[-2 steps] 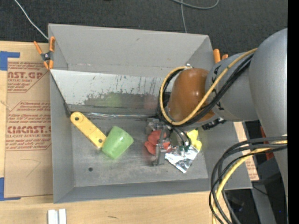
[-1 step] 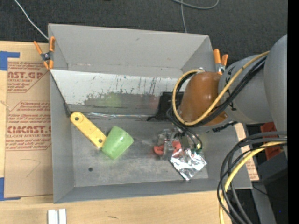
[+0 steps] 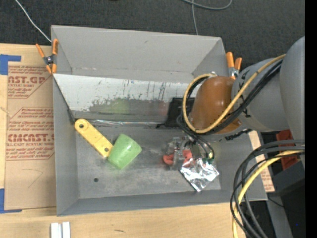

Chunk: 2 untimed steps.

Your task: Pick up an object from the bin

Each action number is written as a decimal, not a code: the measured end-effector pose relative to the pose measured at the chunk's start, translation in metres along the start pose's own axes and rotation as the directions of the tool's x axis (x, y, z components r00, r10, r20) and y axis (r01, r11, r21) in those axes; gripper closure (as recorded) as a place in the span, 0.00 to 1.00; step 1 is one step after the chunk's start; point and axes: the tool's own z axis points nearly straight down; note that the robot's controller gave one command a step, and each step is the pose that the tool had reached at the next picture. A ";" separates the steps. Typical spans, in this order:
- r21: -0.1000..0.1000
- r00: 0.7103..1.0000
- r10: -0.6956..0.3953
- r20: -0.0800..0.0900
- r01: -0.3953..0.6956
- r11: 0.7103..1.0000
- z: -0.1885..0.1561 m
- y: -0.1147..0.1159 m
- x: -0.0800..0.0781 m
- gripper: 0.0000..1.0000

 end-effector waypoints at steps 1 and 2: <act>0.001 1.000 -0.005 0.009 0.005 1.000 -0.071 0.004 -0.004 1.00; 0.000 1.000 -0.005 0.001 0.005 1.000 -0.075 0.007 0.003 1.00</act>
Offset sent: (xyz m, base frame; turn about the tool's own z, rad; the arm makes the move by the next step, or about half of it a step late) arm -0.0040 0.0059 0.0748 -0.0046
